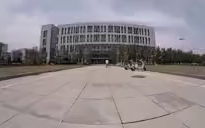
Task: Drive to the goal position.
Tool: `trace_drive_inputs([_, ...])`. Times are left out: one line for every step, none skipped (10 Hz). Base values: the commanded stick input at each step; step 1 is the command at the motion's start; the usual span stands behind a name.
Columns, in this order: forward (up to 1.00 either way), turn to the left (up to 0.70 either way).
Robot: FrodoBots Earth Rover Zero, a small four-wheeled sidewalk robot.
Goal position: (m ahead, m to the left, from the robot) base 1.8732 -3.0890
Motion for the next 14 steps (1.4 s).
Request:
trace_drive_inputs([1.0,0.0])
trace_drive_inputs([1.0,0.0])
trace_drive_inputs([1.0,0.0])
trace_drive_inputs([1.0,0.0])
trace_drive_inputs([1.0,0.0])
trace_drive_inputs([1.0,0.0])
trace_drive_inputs([1.0,0.0])
trace_drive_inputs([1.0,0.0])
trace_drive_inputs([1.0,0.0])
trace_drive_inputs([1.0,0.0])
trace_drive_inputs([1.0,0.0])
trace_drive_inputs([1.0,0.0])
trace_drive_inputs([1.0,0.0])
trace_drive_inputs([1.0,0.0])
